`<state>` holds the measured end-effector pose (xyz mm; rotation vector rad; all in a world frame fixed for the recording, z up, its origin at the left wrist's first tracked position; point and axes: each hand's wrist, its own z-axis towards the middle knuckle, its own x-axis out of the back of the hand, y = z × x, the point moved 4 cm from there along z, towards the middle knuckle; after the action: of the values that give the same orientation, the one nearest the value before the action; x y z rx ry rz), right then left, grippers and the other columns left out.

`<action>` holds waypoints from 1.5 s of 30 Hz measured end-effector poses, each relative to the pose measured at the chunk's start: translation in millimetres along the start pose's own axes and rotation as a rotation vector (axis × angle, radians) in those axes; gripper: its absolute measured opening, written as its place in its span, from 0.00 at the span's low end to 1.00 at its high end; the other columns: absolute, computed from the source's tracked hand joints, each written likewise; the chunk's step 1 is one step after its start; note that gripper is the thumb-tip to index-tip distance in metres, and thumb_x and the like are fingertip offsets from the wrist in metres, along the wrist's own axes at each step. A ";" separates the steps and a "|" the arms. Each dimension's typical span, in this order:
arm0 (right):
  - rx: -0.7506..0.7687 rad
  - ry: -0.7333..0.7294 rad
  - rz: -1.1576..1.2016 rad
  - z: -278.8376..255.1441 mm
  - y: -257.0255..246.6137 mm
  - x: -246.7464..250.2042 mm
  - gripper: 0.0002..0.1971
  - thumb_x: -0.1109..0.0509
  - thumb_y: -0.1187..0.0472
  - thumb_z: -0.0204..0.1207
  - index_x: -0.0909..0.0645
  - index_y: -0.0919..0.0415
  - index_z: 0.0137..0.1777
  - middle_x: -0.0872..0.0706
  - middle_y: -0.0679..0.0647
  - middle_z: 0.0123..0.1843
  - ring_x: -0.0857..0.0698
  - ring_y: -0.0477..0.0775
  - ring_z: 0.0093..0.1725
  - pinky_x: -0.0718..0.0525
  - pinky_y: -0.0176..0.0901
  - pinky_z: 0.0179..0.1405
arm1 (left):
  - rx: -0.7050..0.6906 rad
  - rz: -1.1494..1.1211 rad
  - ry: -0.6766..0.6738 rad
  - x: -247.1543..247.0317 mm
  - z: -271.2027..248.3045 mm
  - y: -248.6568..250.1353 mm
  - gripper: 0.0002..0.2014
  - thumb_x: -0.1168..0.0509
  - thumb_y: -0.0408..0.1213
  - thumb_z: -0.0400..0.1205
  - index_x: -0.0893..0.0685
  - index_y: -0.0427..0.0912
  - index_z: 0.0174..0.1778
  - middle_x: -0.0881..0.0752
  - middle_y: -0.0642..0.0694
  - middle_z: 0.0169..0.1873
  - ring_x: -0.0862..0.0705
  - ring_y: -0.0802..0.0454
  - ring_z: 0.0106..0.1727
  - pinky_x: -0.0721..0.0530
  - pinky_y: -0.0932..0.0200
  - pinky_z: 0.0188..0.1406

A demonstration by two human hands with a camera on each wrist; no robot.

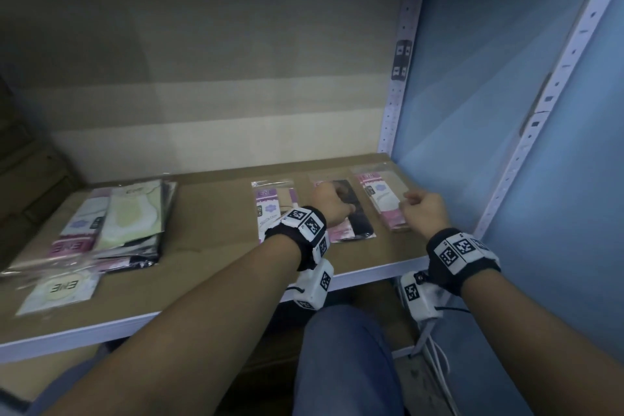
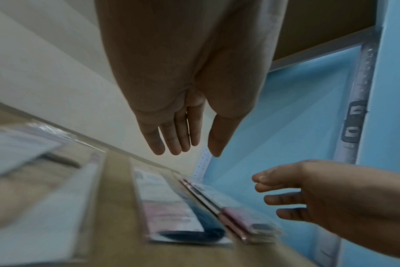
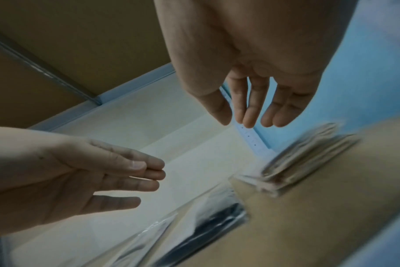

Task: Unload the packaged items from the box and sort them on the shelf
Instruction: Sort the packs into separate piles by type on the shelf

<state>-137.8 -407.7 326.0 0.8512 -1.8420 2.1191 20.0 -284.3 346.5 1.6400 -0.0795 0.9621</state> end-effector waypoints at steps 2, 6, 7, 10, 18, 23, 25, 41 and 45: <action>0.062 -0.022 -0.017 -8.4 -18.5 -14.8 0.14 0.31 0.67 0.75 0.17 0.67 0.60 0.13 0.59 0.51 0.15 0.59 0.54 0.18 0.48 0.61 | 0.004 0.052 0.029 19.3 -7.6 -12.5 0.23 0.29 0.32 0.77 0.21 0.36 0.69 0.18 0.42 0.67 0.19 0.47 0.67 0.23 0.60 0.64; 0.199 -0.089 -0.076 -35.1 -59.1 -47.2 0.14 0.30 0.66 0.75 0.16 0.65 0.60 0.12 0.58 0.57 0.15 0.58 0.57 0.22 0.41 0.57 | 0.019 0.187 0.076 62.5 -25.3 -41.1 0.22 0.33 0.32 0.78 0.22 0.37 0.70 0.19 0.43 0.68 0.20 0.47 0.67 0.25 0.64 0.58; 0.232 -0.109 -0.081 -41.7 -68.5 -56.0 0.15 0.30 0.67 0.75 0.16 0.65 0.61 0.12 0.58 0.58 0.15 0.57 0.57 0.22 0.41 0.59 | 0.028 0.205 0.085 74.4 -30.1 -48.1 0.22 0.32 0.33 0.78 0.22 0.38 0.70 0.19 0.43 0.68 0.20 0.47 0.67 0.24 0.63 0.59; 0.341 -0.168 -0.110 -61.8 -95.1 -83.7 0.16 0.30 0.67 0.75 0.17 0.64 0.62 0.13 0.56 0.60 0.15 0.55 0.59 0.22 0.41 0.63 | 0.076 0.263 0.110 112.5 -45.4 -68.3 0.23 0.31 0.36 0.79 0.23 0.39 0.71 0.19 0.43 0.68 0.20 0.45 0.67 0.23 0.59 0.62; 0.531 -0.346 -0.243 -124.3 -155.1 -162.0 0.18 0.31 0.64 0.77 0.19 0.61 0.67 0.16 0.53 0.66 0.18 0.54 0.65 0.27 0.38 0.65 | 0.206 0.409 0.243 212.4 -92.2 -133.4 0.22 0.37 0.31 0.80 0.24 0.40 0.72 0.21 0.40 0.70 0.21 0.44 0.69 0.25 0.56 0.69; 0.575 -0.479 -0.246 -154.4 -181.9 -211.3 0.19 0.30 0.63 0.75 0.19 0.59 0.67 0.15 0.53 0.66 0.18 0.53 0.65 0.23 0.42 0.67 | 0.300 0.503 0.301 264.4 -126.9 -179.6 0.23 0.35 0.36 0.80 0.24 0.39 0.72 0.23 0.41 0.72 0.24 0.44 0.71 0.27 0.55 0.71; 0.577 -0.517 -0.253 -163.7 -191.3 -229.1 0.19 0.30 0.63 0.75 0.19 0.61 0.67 0.16 0.55 0.66 0.18 0.54 0.65 0.23 0.43 0.67 | 0.363 0.527 0.299 281.8 -141.9 -198.3 0.22 0.36 0.38 0.80 0.23 0.38 0.70 0.23 0.40 0.71 0.23 0.43 0.70 0.25 0.55 0.69; 0.386 -0.694 -0.245 -191.7 -208.9 -318.0 0.20 0.39 0.51 0.83 0.22 0.65 0.67 0.15 0.61 0.63 0.17 0.61 0.61 0.22 0.47 0.58 | 0.660 0.415 0.424 336.0 -196.8 -285.6 0.19 0.39 0.44 0.81 0.15 0.29 0.53 0.15 0.33 0.51 0.18 0.40 0.47 0.18 0.53 0.48; 0.308 -0.702 -0.208 -185.0 -208.4 -324.0 0.18 0.34 0.56 0.81 0.19 0.71 0.60 0.13 0.65 0.58 0.15 0.62 0.53 0.19 0.50 0.55 | 0.673 0.377 0.464 336.0 -194.2 -289.3 0.18 0.36 0.44 0.80 0.15 0.29 0.50 0.14 0.33 0.50 0.18 0.41 0.43 0.18 0.54 0.43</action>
<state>178.6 -120.7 314.4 1.9674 -1.5810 2.1553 288.8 117.6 323.9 1.9900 0.2910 1.7766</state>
